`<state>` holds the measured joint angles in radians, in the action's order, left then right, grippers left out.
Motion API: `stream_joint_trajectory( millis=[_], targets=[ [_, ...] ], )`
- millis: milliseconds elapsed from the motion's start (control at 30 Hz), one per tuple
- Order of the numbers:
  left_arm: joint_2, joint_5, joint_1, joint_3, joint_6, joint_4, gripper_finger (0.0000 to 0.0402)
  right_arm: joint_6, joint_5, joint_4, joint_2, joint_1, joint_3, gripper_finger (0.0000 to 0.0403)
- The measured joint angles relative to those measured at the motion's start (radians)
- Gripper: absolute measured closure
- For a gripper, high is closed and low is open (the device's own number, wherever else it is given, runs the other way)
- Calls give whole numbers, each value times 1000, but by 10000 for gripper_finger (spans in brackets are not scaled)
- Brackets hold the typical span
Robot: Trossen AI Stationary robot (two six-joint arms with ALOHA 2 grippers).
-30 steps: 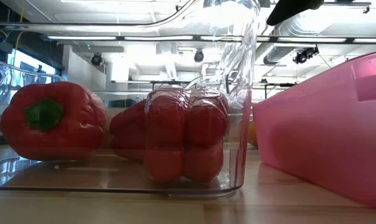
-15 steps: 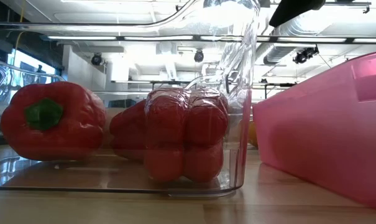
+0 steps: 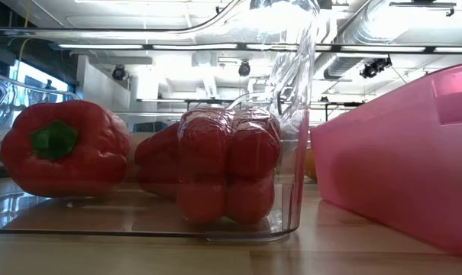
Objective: Sort produce into baskets
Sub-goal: Put the lemon into the pink bin
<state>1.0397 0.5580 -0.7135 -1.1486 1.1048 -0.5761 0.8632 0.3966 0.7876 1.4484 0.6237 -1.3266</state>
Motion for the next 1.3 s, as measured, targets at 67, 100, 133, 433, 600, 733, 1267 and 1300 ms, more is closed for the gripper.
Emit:
stream_joint_trajectory(
  millis=[67,100,133,433,600,733,1267,1300],
  targets=[
    [50,-33,65,3,-68,52,196,0,36,-9,-20,29,0,24],
    [86,-58,96,3,-99,77,196,1,58,-12,-31,44,0,24],
    [126,-91,124,3,-129,109,196,1,81,-14,-44,57,0,24],
    [604,-416,344,-1,-399,854,196,26,224,-28,-132,121,0,24],
    [840,-461,401,-80,-365,1048,195,14,258,-29,-170,125,0,24],
    [952,-464,428,-136,-312,1046,195,8,283,-29,-182,125,0,24],
    [1031,-609,514,-187,-315,1048,165,8,319,-26,-181,122,0,24],
    [1031,-613,514,-199,-330,1049,155,8,324,-25,-181,122,0,24]
  ],
)
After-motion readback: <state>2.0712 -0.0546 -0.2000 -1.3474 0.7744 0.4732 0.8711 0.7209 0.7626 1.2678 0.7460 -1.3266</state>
